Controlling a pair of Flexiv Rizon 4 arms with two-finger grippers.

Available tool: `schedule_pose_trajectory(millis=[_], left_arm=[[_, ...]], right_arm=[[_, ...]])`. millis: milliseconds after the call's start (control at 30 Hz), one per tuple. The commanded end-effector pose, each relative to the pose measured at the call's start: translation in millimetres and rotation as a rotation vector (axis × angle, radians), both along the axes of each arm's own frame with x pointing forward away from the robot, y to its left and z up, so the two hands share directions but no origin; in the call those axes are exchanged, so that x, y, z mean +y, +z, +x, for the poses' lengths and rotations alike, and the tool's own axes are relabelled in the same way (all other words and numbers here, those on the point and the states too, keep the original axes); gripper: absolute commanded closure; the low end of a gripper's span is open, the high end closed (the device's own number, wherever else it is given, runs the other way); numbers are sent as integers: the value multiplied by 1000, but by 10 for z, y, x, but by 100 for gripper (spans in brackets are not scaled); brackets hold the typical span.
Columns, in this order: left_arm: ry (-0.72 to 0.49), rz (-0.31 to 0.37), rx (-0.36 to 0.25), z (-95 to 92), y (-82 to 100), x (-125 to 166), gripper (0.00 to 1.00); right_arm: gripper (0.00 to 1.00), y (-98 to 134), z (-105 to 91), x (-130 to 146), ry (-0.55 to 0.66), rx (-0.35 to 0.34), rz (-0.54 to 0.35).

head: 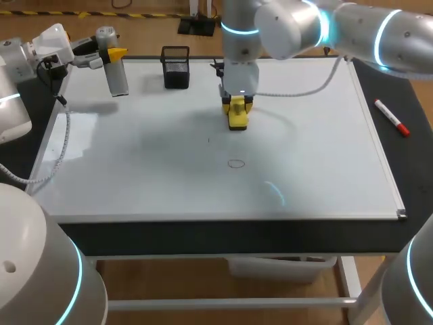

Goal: Pick up the inspection probe, press it on each red-marked spot on the whiteboard one by one, put down the probe, pick up the eraser, and wipe off all the red marks.

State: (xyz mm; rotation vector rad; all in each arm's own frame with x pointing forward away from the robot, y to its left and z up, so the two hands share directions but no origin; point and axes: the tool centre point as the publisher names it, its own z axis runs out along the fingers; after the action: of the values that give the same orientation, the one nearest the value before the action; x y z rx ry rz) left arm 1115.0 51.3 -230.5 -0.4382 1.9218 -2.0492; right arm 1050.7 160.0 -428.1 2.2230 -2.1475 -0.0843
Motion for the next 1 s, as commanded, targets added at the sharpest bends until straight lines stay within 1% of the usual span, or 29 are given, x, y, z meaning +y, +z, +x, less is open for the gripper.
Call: schedule_pose_trajectory(millis=[33, 500, 800, 900, 1000], left_arm=[[4, 0, -3, -5, 8, -7, 100], [4, 0, -3, -5, 8, -7, 100], [4, 0, -3, -5, 8, -7, 100], [4, 0, -3, -5, 8, -7, 100], [4, 0, -3, -5, 8, -7, 100]], right_arm=[[100, -2, -32, -138, -17, -9, 6], [100, -21, -46, -475, -109, -13, 2], [100, -3, -40, -622, -132, -19, -6], [100, 36, -34, -635, -134, -23, -6], [100, 162, -32, -609, -132, -39, -9]])
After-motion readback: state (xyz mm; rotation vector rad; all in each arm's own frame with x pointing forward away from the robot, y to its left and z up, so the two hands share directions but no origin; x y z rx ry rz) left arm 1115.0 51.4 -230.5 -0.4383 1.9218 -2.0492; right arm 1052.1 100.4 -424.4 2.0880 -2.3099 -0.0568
